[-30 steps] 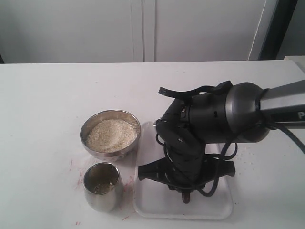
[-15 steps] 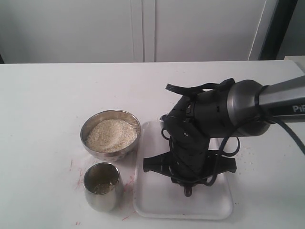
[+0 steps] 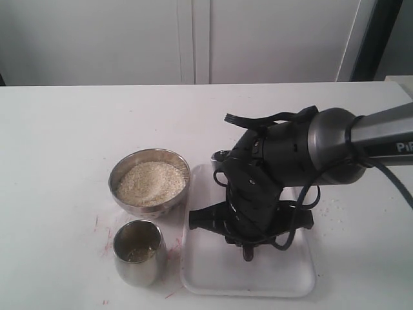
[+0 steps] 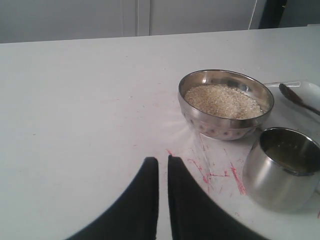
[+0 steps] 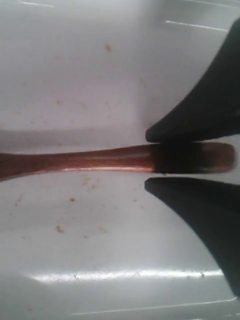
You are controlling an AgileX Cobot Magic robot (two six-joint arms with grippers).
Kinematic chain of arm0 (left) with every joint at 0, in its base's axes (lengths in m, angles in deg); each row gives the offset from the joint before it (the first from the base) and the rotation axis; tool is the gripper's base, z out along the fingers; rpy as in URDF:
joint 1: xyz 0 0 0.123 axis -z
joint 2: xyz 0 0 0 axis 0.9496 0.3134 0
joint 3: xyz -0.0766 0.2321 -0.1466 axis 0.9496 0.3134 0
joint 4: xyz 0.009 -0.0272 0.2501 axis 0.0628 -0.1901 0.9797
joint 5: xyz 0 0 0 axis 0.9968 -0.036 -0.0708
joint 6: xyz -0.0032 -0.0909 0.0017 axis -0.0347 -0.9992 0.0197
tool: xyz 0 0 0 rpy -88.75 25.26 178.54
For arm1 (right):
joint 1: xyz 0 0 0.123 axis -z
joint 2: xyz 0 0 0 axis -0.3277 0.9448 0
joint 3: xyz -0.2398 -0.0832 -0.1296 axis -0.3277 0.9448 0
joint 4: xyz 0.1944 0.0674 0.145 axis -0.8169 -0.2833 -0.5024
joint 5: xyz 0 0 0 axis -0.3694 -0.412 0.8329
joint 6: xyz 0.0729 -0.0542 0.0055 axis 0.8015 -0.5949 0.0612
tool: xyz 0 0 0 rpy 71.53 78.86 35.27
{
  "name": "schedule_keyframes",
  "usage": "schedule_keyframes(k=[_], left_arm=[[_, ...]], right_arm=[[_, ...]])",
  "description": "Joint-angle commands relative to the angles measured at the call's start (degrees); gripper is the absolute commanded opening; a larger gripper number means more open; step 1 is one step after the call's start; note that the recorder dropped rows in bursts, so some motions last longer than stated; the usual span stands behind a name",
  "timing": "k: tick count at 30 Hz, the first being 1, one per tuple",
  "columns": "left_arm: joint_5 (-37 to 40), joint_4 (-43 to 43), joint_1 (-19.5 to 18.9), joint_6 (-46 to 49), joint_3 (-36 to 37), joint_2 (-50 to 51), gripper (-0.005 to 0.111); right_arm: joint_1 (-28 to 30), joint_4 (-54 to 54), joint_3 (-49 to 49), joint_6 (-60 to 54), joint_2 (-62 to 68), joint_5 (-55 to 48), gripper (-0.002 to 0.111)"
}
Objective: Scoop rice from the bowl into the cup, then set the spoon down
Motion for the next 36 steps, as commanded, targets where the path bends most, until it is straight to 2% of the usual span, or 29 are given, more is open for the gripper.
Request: schedule_keyframes(k=[1, 7, 13, 18, 24, 29, 36], left_arm=[[-0.17, -0.59, 0.06, -0.33, -0.35, 0.04, 0.014], [-0.17, -0.59, 0.06, -0.33, -0.35, 0.04, 0.014], [-0.17, -0.59, 0.06, -0.33, -0.35, 0.04, 0.014], [-0.17, -0.59, 0.06, -0.33, -0.35, 0.04, 0.014], [-0.17, -0.59, 0.06, -0.33, -0.35, 0.04, 0.014], [-0.17, -0.59, 0.06, -0.33, -0.35, 0.04, 0.014], [-0.17, -0.59, 0.06, -0.33, -0.35, 0.04, 0.014]], right_arm=[[0.31, 0.74, -0.07, -0.64, -0.04, 0.22, 0.032], [0.31, 0.74, -0.07, -1.41, -1.48, -0.45, 0.032], [0.18, 0.53, -0.07, -11.34, -7.31, -4.9, 0.029], [-2.49, 0.94, 3.03, -18.32, -14.74, -7.34, 0.015], [-7.65, 0.94, 9.52, -19.81, -25.81, -6.47, 0.0], [-11.21, 0.94, 13.33, -21.73, -35.38, -6.17, 0.0], [-11.37, 0.94, 14.71, -21.73, -44.35, -9.69, 0.0]])
